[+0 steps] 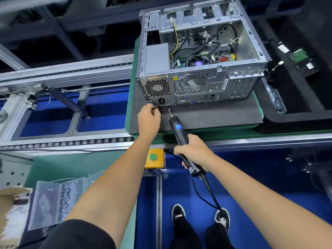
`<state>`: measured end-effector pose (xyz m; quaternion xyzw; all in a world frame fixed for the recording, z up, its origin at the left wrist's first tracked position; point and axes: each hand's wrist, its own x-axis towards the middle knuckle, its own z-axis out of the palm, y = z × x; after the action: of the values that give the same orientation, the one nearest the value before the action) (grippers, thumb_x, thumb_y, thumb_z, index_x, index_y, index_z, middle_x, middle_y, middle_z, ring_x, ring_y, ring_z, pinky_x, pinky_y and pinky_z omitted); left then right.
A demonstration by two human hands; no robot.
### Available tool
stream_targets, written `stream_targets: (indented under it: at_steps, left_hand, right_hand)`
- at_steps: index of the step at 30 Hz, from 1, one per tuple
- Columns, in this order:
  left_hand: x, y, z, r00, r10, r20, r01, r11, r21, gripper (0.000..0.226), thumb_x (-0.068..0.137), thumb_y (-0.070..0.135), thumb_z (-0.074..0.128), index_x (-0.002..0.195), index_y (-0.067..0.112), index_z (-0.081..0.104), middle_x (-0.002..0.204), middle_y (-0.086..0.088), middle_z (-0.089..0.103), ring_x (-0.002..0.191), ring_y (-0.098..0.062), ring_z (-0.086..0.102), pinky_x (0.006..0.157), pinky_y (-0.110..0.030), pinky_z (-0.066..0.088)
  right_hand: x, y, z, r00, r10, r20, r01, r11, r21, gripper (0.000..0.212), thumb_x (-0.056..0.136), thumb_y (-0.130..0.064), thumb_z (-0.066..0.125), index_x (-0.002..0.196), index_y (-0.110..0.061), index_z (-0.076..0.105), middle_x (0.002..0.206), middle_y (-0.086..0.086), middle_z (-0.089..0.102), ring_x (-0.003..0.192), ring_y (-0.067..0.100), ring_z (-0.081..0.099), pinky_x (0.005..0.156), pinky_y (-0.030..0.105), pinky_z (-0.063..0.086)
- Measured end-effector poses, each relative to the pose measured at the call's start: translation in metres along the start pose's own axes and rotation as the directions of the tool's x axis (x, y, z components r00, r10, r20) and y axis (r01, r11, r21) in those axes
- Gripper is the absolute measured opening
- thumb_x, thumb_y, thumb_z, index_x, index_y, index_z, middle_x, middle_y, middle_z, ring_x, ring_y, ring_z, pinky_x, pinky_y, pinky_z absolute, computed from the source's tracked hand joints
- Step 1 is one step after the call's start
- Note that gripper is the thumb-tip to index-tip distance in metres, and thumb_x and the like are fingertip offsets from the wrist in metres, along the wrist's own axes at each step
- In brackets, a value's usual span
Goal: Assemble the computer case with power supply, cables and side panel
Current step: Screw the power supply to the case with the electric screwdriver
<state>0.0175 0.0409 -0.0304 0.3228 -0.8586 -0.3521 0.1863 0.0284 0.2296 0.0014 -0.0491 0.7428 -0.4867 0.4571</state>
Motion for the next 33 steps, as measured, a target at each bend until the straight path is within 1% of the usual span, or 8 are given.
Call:
stream_targets:
  at_steps: [2,5,9,12,17,26,30,33]
  left_hand:
    - [0.005,-0.008,-0.010,0.992,-0.124,-0.029,0.121,0.989,-0.082,0.007,0.092,0.018,0.054,0.090,0.016,0.060,0.081,0.001,0.061,0.074,-0.006,0.054,0.068,-0.018,0.042]
    - [0.013,-0.016,-0.019,0.979,-0.194,0.064,0.201,0.971,-0.127,0.012,0.094,0.023,0.054,0.091,0.015,0.062,0.085,-0.005,0.067,0.085,-0.025,0.063,0.081,-0.038,0.052]
    - [0.012,-0.007,-0.023,0.957,-0.204,0.207,0.256,0.927,-0.273,0.032,0.098,0.033,0.047,0.076,0.016,0.064,0.071,0.002,0.063,0.055,-0.009,0.054,0.058,-0.028,0.049]
    - [0.008,-0.004,-0.020,0.925,-0.230,0.302,0.332,0.876,-0.350,0.037,0.098,0.043,0.047,0.078,0.017,0.066,0.078,-0.005,0.066,0.062,-0.011,0.053,0.050,-0.021,0.043]
    - [0.004,-0.009,-0.021,0.916,-0.285,0.282,0.389,0.804,-0.450,0.028,0.097,0.027,0.052,0.076,0.014,0.067,0.081,-0.006,0.065,0.064,-0.011,0.051,0.044,-0.012,0.041]
    - [0.005,-0.003,-0.021,0.858,-0.453,0.241,0.504,0.654,-0.565,0.025,0.095,0.024,0.054,0.077,0.013,0.066,0.072,0.000,0.062,0.058,-0.009,0.050,0.044,-0.015,0.041]
    - [0.005,-0.005,-0.022,0.872,-0.395,0.289,0.490,0.691,-0.531,0.022,0.095,0.025,0.055,0.077,0.014,0.064,0.071,-0.001,0.061,0.056,-0.009,0.052,0.046,-0.017,0.044]
    - [0.005,-0.006,-0.022,0.870,-0.387,0.306,0.493,0.702,-0.514,0.021,0.095,0.025,0.056,0.080,0.013,0.064,0.072,-0.001,0.063,0.054,-0.008,0.053,0.047,-0.018,0.044]
  right_hand:
    - [0.000,-0.002,0.007,1.000,-0.021,0.010,0.022,1.000,-0.022,0.030,0.079,-0.011,0.070,0.094,-0.013,0.044,0.076,0.010,0.054,0.048,0.023,0.056,0.050,0.032,0.051]
    - [0.004,-0.007,0.018,0.998,-0.068,0.011,0.069,0.996,-0.057,0.032,0.077,-0.013,0.071,0.096,-0.011,0.045,0.078,0.010,0.055,0.054,0.025,0.057,0.057,0.039,0.053]
    - [0.008,-0.013,0.031,0.996,-0.087,0.003,0.087,0.992,-0.091,0.033,0.074,-0.014,0.072,0.092,-0.012,0.044,0.082,0.011,0.055,0.060,0.027,0.056,0.063,0.043,0.054]
    - [0.010,-0.013,0.038,0.997,-0.077,0.010,0.077,0.993,-0.088,0.035,0.074,-0.013,0.073,0.095,-0.011,0.045,0.082,0.012,0.056,0.055,0.026,0.057,0.059,0.040,0.054]
    - [0.011,-0.012,0.045,0.997,-0.081,0.010,0.082,0.988,-0.128,0.036,0.075,-0.015,0.074,0.098,-0.012,0.046,0.084,0.011,0.057,0.057,0.025,0.059,0.061,0.040,0.054]
    - [0.011,-0.020,0.049,0.995,-0.103,-0.012,0.100,0.983,-0.153,0.037,0.075,-0.015,0.075,0.100,-0.011,0.048,0.088,0.013,0.059,0.067,0.028,0.060,0.075,0.051,0.058]
    - [0.011,-0.023,0.045,0.995,-0.095,-0.023,0.090,0.985,-0.150,0.037,0.075,-0.016,0.074,0.101,-0.012,0.048,0.095,0.016,0.062,0.070,0.029,0.060,0.077,0.053,0.058]
    - [0.011,-0.022,0.042,0.996,-0.085,-0.012,0.083,0.988,-0.129,0.036,0.076,-0.014,0.074,0.100,-0.012,0.048,0.090,0.014,0.062,0.060,0.025,0.060,0.069,0.047,0.059]
